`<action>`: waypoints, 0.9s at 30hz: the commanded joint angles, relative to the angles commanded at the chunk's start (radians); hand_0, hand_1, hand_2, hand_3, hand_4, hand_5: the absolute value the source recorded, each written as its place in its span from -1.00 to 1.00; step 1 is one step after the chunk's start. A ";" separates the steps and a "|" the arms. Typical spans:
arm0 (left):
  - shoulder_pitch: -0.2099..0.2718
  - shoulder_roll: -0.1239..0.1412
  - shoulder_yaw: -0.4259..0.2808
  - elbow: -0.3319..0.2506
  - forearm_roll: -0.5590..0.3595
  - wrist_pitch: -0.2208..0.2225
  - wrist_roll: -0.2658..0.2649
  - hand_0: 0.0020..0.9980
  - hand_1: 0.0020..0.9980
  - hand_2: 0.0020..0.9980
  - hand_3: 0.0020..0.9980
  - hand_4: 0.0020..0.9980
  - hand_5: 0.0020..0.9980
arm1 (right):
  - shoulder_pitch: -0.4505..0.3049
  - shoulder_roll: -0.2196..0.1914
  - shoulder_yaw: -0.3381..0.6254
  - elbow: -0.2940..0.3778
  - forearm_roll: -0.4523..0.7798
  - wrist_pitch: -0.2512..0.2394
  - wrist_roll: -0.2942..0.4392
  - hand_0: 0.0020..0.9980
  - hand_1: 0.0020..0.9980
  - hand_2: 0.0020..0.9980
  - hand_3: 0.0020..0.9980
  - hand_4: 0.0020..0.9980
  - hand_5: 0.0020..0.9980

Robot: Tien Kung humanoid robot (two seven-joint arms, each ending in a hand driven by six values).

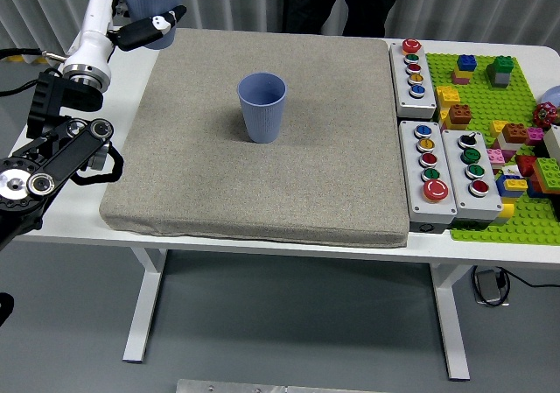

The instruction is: Pick cup pour cup place

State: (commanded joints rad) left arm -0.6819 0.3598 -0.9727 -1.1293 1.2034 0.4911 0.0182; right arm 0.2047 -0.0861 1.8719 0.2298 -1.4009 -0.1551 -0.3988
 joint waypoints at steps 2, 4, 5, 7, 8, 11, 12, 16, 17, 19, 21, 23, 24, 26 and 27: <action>0.037 -0.004 -0.024 -0.026 0.029 0.023 -0.002 -0.15 -0.11 -0.08 0.02 0.43 -0.73 | 0.000 0.001 0.000 0.000 0.003 0.000 0.001 0.39 0.32 0.22 0.27 -1.00 -0.40; 0.080 -0.011 -0.046 -0.052 0.075 0.044 -0.002 -0.15 -0.11 -0.08 0.02 0.43 -0.73 | 0.001 0.002 0.000 -0.001 0.005 0.000 0.001 0.39 0.32 0.22 0.27 -1.00 -0.40; 0.087 -0.012 -0.049 -0.056 0.084 0.046 -0.002 -0.15 -0.11 -0.08 0.02 0.43 -0.73 | 0.002 0.002 0.001 -0.001 0.005 0.000 0.001 0.39 0.32 0.22 0.27 -1.00 -0.40; 0.122 -0.026 -0.067 -0.081 0.135 0.064 0.000 -0.14 -0.11 -0.07 0.02 0.43 -0.73 | 0.001 0.003 0.000 -0.001 0.007 -0.001 0.001 0.39 0.32 0.22 0.27 -1.00 -0.40; 0.131 -0.028 -0.071 -0.086 0.157 0.067 0.001 -0.14 -0.11 -0.07 0.02 0.43 -0.73 | 0.001 0.003 0.000 -0.001 0.007 -0.001 0.001 0.39 0.32 0.22 0.27 -1.00 -0.40; 0.197 -0.062 -0.105 -0.121 0.224 0.104 -0.007 -0.14 -0.11 -0.07 0.02 0.43 -0.73 | 0.001 0.005 0.003 -0.001 0.007 -0.001 0.002 0.39 0.32 0.22 0.27 -1.00 -0.40; 0.220 -0.071 -0.116 -0.131 0.241 0.109 -0.009 -0.14 -0.11 -0.07 0.02 0.43 -0.73 | 0.001 0.006 0.004 -0.001 0.004 -0.001 0.003 0.39 0.32 0.22 0.27 -1.00 -0.40; 0.289 -0.095 -0.144 -0.165 0.266 0.106 -0.017 -0.14 -0.10 -0.06 0.03 0.42 -0.73 | -0.003 0.006 0.009 -0.001 -0.003 0.000 0.003 0.39 0.32 0.22 0.27 -1.00 -0.40; 0.314 -0.100 -0.144 -0.179 0.279 0.116 -0.021 -0.14 -0.10 -0.06 0.03 0.42 -0.73 | -0.004 0.007 0.012 -0.001 -0.009 0.002 0.003 0.39 0.32 0.22 0.27 -1.00 -0.40; 0.350 -0.109 -0.133 -0.200 0.293 0.128 -0.026 -0.15 -0.08 -0.04 0.03 0.42 -0.68 | -0.005 0.007 0.015 -0.001 -0.014 0.002 0.002 0.39 0.32 0.22 0.26 -1.00 -0.40; 0.369 -0.117 -0.125 -0.206 0.294 0.139 -0.033 -0.15 -0.08 -0.04 0.03 0.42 -0.68 | -0.005 0.007 0.017 -0.001 -0.017 0.003 0.002 0.39 0.32 0.22 0.26 -1.00 -0.40; 0.390 -0.131 -0.115 -0.205 0.274 0.154 -0.053 -0.15 -0.08 -0.04 0.03 0.42 -0.68 | -0.004 0.007 0.020 -0.001 -0.025 0.004 0.001 0.39 0.32 0.22 0.26 -1.00 -0.40; 0.403 -0.140 -0.107 -0.202 0.245 0.154 -0.078 -0.15 -0.08 -0.04 0.03 0.42 -0.68 | -0.004 0.007 0.022 -0.001 -0.028 0.005 0.000 0.39 0.32 0.22 0.26 -1.00 -0.40; 0.418 -0.146 -0.094 -0.196 0.206 0.154 -0.110 -0.13 -0.07 -0.03 0.04 0.42 -0.69 | -0.004 0.007 0.022 -0.001 -0.028 0.005 0.000 0.39 0.32 0.22 0.26 -1.00 -0.41; 0.423 -0.148 -0.082 -0.191 0.195 0.154 -0.118 -0.13 -0.07 -0.03 0.04 0.42 -0.69 | -0.004 0.008 0.021 -0.001 -0.027 0.004 0.000 0.39 0.32 0.22 0.26 -1.00 -0.41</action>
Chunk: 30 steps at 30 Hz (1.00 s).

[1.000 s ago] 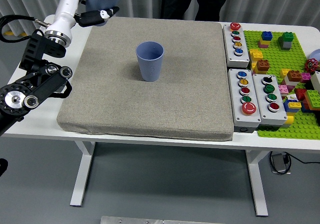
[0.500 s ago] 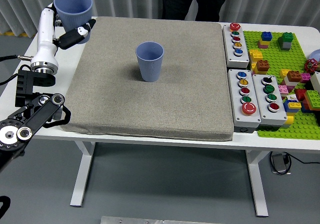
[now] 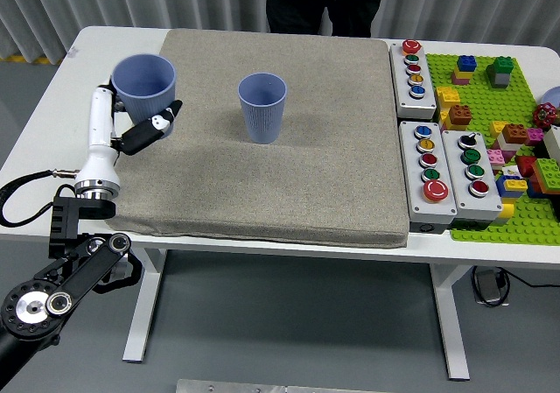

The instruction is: Pick cup pour cup place

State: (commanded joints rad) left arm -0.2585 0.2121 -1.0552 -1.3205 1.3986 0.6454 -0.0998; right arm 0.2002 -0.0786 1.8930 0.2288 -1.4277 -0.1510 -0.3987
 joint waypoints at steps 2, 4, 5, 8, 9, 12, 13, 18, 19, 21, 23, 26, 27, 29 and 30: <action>0.004 0.000 0.018 0.010 -0.018 0.000 -0.011 -0.13 -0.07 -0.03 0.04 0.42 -0.69 | 0.000 0.000 0.000 0.000 -0.001 0.000 0.000 0.39 0.32 0.22 0.26 -1.00 -0.41; 0.000 0.000 0.036 0.028 -0.029 0.000 -0.024 -0.12 -0.05 -0.01 0.04 0.41 -0.69 | 0.001 0.000 -0.001 0.000 0.000 0.000 0.000 0.39 0.32 0.22 0.26 -1.00 -0.41; -0.004 -0.002 0.045 0.043 -0.041 0.000 -0.037 -0.12 -0.05 -0.01 0.04 0.41 -0.69 | 0.000 0.001 -0.001 0.000 0.001 0.000 0.000 0.39 0.32 0.22 0.26 -1.00 -0.41; -0.014 -0.010 0.058 0.072 -0.064 0.000 -0.066 -0.12 -0.05 -0.01 0.04 0.41 -0.69 | 0.000 0.002 0.000 0.001 -0.003 0.000 -0.002 0.39 0.32 0.22 0.26 -1.00 -0.41; -0.015 -0.010 0.059 0.075 -0.065 0.000 -0.068 -0.12 -0.05 -0.01 0.04 0.41 -0.69 | 0.001 0.003 0.000 0.001 -0.003 0.000 -0.002 0.39 0.32 0.22 0.26 -1.00 -0.41; -0.021 -0.013 0.079 0.106 -0.113 0.000 -0.120 -0.11 -0.04 0.00 0.04 0.41 -0.67 | 0.000 0.004 -0.003 0.001 -0.001 -0.001 -0.004 0.39 0.32 0.22 0.26 -1.00 -0.41; -0.023 -0.014 0.085 0.118 -0.129 0.000 -0.137 -0.11 -0.04 0.00 0.04 0.41 -0.67 | 0.000 0.005 -0.004 0.001 -0.001 -0.001 -0.005 0.39 0.32 0.22 0.26 -1.00 -0.41; -0.034 -0.025 0.112 0.186 -0.213 0.000 -0.237 -0.06 -0.04 0.01 0.04 0.45 -0.57 | 0.001 0.005 -0.005 0.001 -0.004 -0.001 -0.006 0.39 0.32 0.22 0.26 -1.00 -0.41; -0.036 -0.028 0.116 0.200 -0.227 0.000 -0.253 -0.06 -0.04 0.01 0.04 0.45 -0.57 | 0.001 0.005 -0.005 0.001 -0.004 -0.001 -0.006 0.39 0.32 0.22 0.26 -1.00 -0.41; -0.038 -0.031 0.128 0.225 -0.257 0.000 -0.285 -0.06 -0.04 0.01 0.04 0.45 -0.57 | 0.001 0.005 -0.006 0.001 -0.003 -0.001 -0.006 0.39 0.32 0.22 0.26 -1.00 -0.41; -0.041 -0.033 0.138 0.249 -0.280 0.000 -0.317 -0.04 -0.03 0.02 0.04 0.46 -0.54 | 0.001 0.005 -0.006 0.001 -0.003 -0.001 -0.006 0.39 0.32 0.22 0.26 -1.00 -0.41; -0.046 -0.038 0.154 0.291 -0.310 0.000 -0.350 -0.04 -0.03 0.02 0.04 0.46 -0.54 | 0.001 0.006 -0.007 0.001 -0.003 -0.001 -0.007 0.39 0.32 0.22 0.26 -1.00 -0.41; -0.046 -0.039 0.157 0.297 -0.312 0.000 -0.356 -0.04 -0.03 0.02 0.04 0.46 -0.54 | 0.001 0.006 -0.007 0.001 -0.004 -0.001 -0.007 0.39 0.32 0.22 0.26 -1.00 -0.41; -0.045 -0.040 0.162 0.307 -0.315 0.000 -0.364 0.01 0.00 0.07 0.04 0.46 -0.56 | 0.001 0.006 -0.006 0.001 -0.005 0.000 -0.007 0.39 0.32 0.22 0.26 -1.00 -0.41; -0.045 -0.041 0.163 0.315 -0.311 0.000 -0.370 0.01 0.00 0.07 0.04 0.46 -0.56 | 0.000 0.006 -0.006 0.001 -0.006 0.000 -0.008 0.39 0.32 0.22 0.26 -1.00 -0.41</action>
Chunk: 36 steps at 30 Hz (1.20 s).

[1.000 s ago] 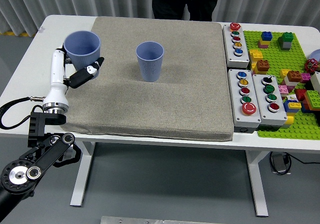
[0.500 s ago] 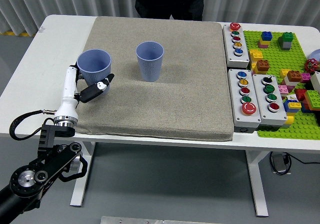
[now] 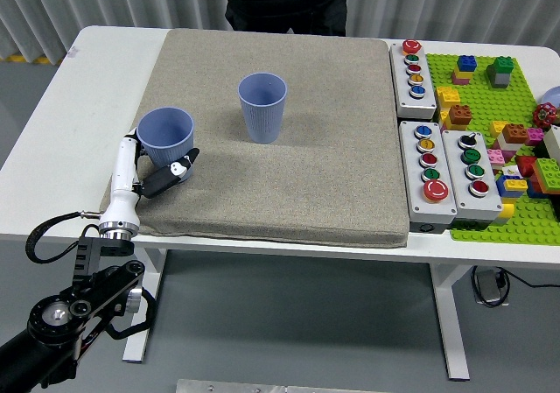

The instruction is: Pick cup pour cup place

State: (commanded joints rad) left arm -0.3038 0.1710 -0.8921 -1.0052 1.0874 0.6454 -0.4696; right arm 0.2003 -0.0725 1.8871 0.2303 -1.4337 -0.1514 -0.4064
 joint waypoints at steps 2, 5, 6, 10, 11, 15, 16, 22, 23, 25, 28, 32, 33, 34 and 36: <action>0.000 -0.001 0.002 0.010 -0.002 -0.001 -0.011 0.01 0.00 0.07 0.04 0.46 -0.56 | -0.001 0.000 0.000 0.000 -0.001 0.000 -0.001 0.39 0.32 0.22 0.26 -1.00 -0.41; 0.001 -0.002 0.004 0.017 -0.002 -0.005 -0.022 0.04 0.05 0.16 0.07 0.54 -0.52 | -0.003 0.001 0.000 0.000 -0.004 0.002 -0.003 0.39 0.32 0.22 0.26 -1.00 -0.41; 0.002 -0.002 0.004 0.018 -0.002 -0.005 -0.023 0.04 0.05 0.16 0.07 0.54 -0.52 | -0.003 0.001 0.001 0.001 -0.005 0.002 -0.004 0.39 0.32 0.22 0.26 -1.00 -0.41; 0.006 -0.003 -0.002 0.015 0.015 -0.017 -0.026 0.12 0.16 0.36 0.26 0.68 -0.38 | -0.005 0.001 0.003 0.000 -0.012 0.004 -0.003 0.39 0.32 0.22 0.26 -1.00 -0.41; 0.006 -0.003 -0.005 0.015 0.019 -0.021 -0.026 0.12 0.16 0.36 0.26 0.68 -0.38 | -0.005 0.001 0.002 0.000 -0.012 0.004 -0.003 0.39 0.32 0.22 0.26 -1.00 -0.41; 0.004 -0.002 -0.013 0.014 0.042 -0.033 -0.019 0.12 0.16 0.36 0.26 0.68 -0.38 | -0.005 0.001 0.001 0.000 -0.011 0.004 -0.003 0.39 0.32 0.22 0.26 -1.00 -0.41; 0.005 -0.001 -0.016 0.013 0.051 -0.039 -0.015 0.28 0.40 0.70 0.57 0.80 -0.34 | -0.006 0.001 0.000 0.000 -0.010 0.003 -0.004 0.39 0.32 0.22 0.26 -1.00 -0.41; 0.007 0.001 -0.029 0.010 0.080 -0.058 -0.005 0.40 0.50 0.86 0.82 0.94 -0.22 | -0.007 0.000 -0.001 0.000 -0.011 0.005 -0.003 0.39 0.32 0.22 0.26 -1.00 -0.42; 0.007 0.001 -0.030 0.010 0.083 -0.060 -0.004 0.40 0.50 0.86 0.82 0.94 -0.22 | -0.007 0.000 -0.001 0.000 -0.011 0.005 -0.003 0.39 0.32 0.22 0.26 -1.00 -0.42; 0.007 0.002 -0.032 0.010 0.087 -0.060 -0.002 0.40 0.50 0.86 0.82 0.94 -0.22 | -0.007 0.000 -0.001 0.000 -0.010 0.005 -0.003 0.39 0.32 0.22 0.26 -1.00 -0.42; 0.009 0.002 -0.037 0.011 0.091 -0.064 -0.001 0.40 0.50 0.86 0.82 0.94 -0.22 | -0.007 0.000 -0.003 0.000 -0.008 0.004 -0.003 0.39 0.32 0.22 0.26 -1.00 -0.42; 0.009 0.001 -0.040 0.010 0.093 -0.066 0.000 0.43 0.54 0.91 0.85 0.93 -0.22 | -0.006 0.000 -0.003 0.000 -0.007 0.004 -0.003 0.39 0.32 0.22 0.25 -1.00 -0.43; 0.009 0.001 -0.040 0.009 0.098 -0.067 0.002 0.43 0.54 0.91 0.85 0.93 -0.22 | -0.005 0.000 -0.004 0.000 -0.006 0.004 -0.003 0.39 0.32 0.22 0.25 -1.00 -0.43; 0.009 0.001 -0.040 0.009 0.099 -0.068 0.003 0.43 0.54 0.91 0.85 0.93 -0.22 | -0.005 0.000 -0.004 0.000 -0.006 0.004 -0.003 0.39 0.32 0.22 0.25 -1.00 -0.43; 0.008 0.001 -0.040 0.007 0.103 -0.069 0.004 0.45 0.55 0.95 0.88 0.93 -0.22 | -0.003 0.000 -0.005 0.000 -0.004 0.003 -0.002 0.39 0.32 0.22 0.25 -1.00 -0.43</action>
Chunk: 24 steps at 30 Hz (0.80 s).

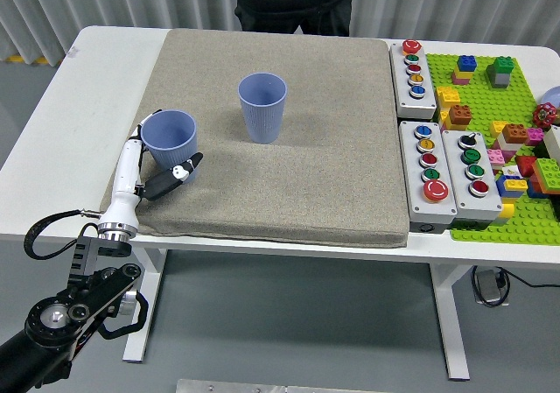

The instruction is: Pick cup pour cup place

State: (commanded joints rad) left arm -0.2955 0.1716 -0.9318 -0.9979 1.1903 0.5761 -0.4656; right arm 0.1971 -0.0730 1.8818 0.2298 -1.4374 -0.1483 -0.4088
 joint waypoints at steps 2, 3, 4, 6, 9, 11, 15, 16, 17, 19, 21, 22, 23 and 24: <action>0.002 0.000 -0.003 -0.005 0.011 -0.004 0.003 0.45 0.55 0.95 0.88 0.93 -0.22 | 0.001 0.000 -0.001 0.000 0.002 0.000 0.000 0.39 0.32 0.22 0.25 -1.00 -0.43; 0.003 0.000 -0.004 -0.006 0.014 -0.005 0.004 0.45 0.55 0.95 0.88 0.93 -0.22 | 0.001 0.000 -0.002 0.000 0.003 0.000 0.000 0.39 0.32 0.22 0.25 -1.00 -0.43; 0.003 0.000 -0.005 -0.008 0.017 -0.006 0.005 0.50 0.61 1.00 0.98 0.94 -0.20 | 0.001 -0.001 -0.002 0.000 0.003 -0.001 0.000 0.39 0.32 0.22 0.25 -1.00 -0.43; 0.009 0.000 -0.015 -0.018 0.035 -0.011 0.013 0.50 0.61 1.00 0.98 0.94 -0.20 | 0.002 -0.001 -0.002 -0.001 0.005 -0.001 0.002 0.39 0.32 0.22 0.25 -1.00 -0.43; 0.015 -0.002 -0.033 -0.022 0.054 -0.017 0.022 0.50 0.61 1.00 0.98 0.94 -0.20 | 0.002 -0.002 -0.002 -0.001 0.005 -0.001 0.003 0.39 0.32 0.22 0.25 -1.00 -0.43; 0.019 -0.002 -0.044 -0.022 0.059 -0.021 0.025 0.64 0.73 1.00 1.00 0.95 -0.18 | 0.003 -0.002 -0.002 -0.001 0.006 -0.001 0.004 0.39 0.32 0.22 0.25 -1.00 -0.44; 0.035 0.002 -0.076 -0.025 0.072 -0.036 0.035 0.64 0.73 1.00 1.00 0.95 -0.18 | 0.002 -0.002 -0.002 -0.001 0.007 -0.002 0.004 0.39 0.32 0.22 0.25 -1.00 -0.44; 0.039 0.004 -0.083 -0.026 0.074 -0.039 0.037 0.64 0.73 1.00 1.00 0.95 -0.18 | 0.002 -0.002 -0.002 -0.001 0.007 -0.002 0.004 0.39 0.32 0.22 0.25 -1.00 -0.44; 0.042 0.006 -0.089 -0.027 0.076 -0.043 0.039 0.73 0.82 1.00 1.00 0.99 -0.12 | 0.002 -0.002 -0.001 -0.001 0.007 -0.002 0.004 0.39 0.32 0.22 0.25 -1.00 -0.44; 0.052 0.012 -0.104 -0.031 0.080 -0.052 0.043 0.73 0.82 1.00 1.00 0.99 -0.12 | 0.002 -0.002 0.000 -0.001 0.006 -0.001 0.004 0.39 0.32 0.22 0.25 -1.00 -0.44; 0.064 0.019 -0.117 -0.040 0.084 -0.063 0.046 0.73 0.82 1.00 1.00 0.99 -0.12 | 0.003 -0.002 0.001 -0.001 0.003 0.000 0.004 0.39 0.32 0.22 0.25 -1.00 -0.44; 0.072 0.024 -0.124 -0.048 0.087 -0.068 0.048 0.73 0.82 1.00 1.00 0.99 -0.12 | 0.003 -0.002 0.002 -0.001 0.002 0.000 0.003 0.39 0.32 0.22 0.25 -1.00 -0.44; 0.078 0.027 -0.128 -0.053 0.090 -0.070 0.049 0.77 0.87 1.00 1.00 1.00 -0.06 | 0.004 -0.002 0.002 -0.001 0.002 0.000 0.003 0.39 0.32 0.22 0.25 -1.00 -0.44; 0.099 0.039 -0.142 -0.076 0.096 -0.075 0.050 0.77 0.87 1.00 1.00 1.00 -0.06 | 0.003 -0.002 0.004 -0.001 0.000 0.001 0.002 0.39 0.32 0.22 0.25 -1.00 -0.44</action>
State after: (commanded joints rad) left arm -0.1965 0.2103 -1.0735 -1.0738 1.2861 0.5013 -0.4152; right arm 0.2002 -0.0753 1.8856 0.2292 -1.4370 -0.1478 -0.4066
